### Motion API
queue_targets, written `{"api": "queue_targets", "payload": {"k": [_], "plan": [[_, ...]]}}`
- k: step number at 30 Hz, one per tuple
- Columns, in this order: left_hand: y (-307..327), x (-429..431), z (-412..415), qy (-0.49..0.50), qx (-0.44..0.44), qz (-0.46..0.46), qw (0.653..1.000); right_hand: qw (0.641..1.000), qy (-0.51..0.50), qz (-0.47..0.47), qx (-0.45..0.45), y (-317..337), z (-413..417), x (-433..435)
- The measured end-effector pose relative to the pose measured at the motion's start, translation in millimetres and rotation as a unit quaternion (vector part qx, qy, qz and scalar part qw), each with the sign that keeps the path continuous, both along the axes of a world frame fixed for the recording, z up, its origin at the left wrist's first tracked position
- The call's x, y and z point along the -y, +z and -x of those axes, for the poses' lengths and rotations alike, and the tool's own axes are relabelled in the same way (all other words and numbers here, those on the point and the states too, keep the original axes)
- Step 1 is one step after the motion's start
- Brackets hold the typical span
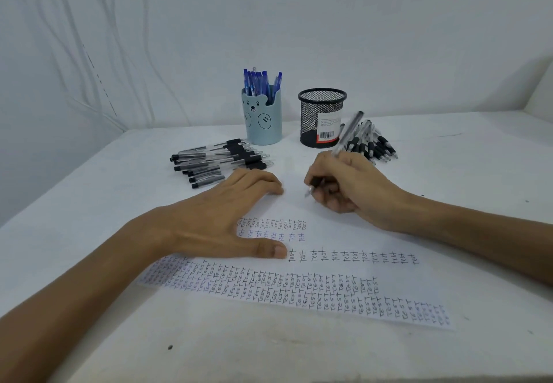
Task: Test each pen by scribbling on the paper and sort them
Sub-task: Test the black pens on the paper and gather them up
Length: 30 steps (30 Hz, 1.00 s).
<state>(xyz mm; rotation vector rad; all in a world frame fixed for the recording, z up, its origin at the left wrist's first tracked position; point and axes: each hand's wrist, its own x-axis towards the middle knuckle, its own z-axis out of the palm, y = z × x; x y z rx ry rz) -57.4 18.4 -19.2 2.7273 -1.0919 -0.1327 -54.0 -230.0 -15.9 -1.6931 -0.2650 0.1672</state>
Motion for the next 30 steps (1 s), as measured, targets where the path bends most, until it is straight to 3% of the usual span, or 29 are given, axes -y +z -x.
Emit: {"api": "queue_targets", "payload": {"k": [2,8,14,20,22,25,30], "plan": [[1.0,0.1,0.2,-0.001,0.001,-0.004,1.0,0.999,0.004,-0.036,-0.01,-0.7,-3.2,0.6],[3.8,1.2,2.1,-0.002,0.016,0.01,1.0,0.999,0.009,-0.029,0.025,-2.8,-3.1,4.2],[3.4,-2.8,-1.0,-0.007,0.002,0.038,0.999,0.982,-0.017,-0.185,-0.043,4.0,-2.6,0.3],[2.7,-3.8,-2.7,-0.008,0.008,0.047,0.999,0.986,-0.031,-0.165,-0.022,2.6,-3.9,4.0],[2.4,-4.0,-3.3,-0.01,0.016,0.053,0.998,0.992,-0.057,-0.112,-0.011,6.9,-8.6,5.4],[1.4,-4.9,-3.4,-0.014,0.021,0.055,0.998,0.991,-0.108,0.067,0.052,18.9,-29.3,18.2],[0.7,-4.1,-2.3,-0.015,0.029,0.053,0.998,0.93,-0.184,0.291,0.129,40.4,-78.0,54.4]]}}
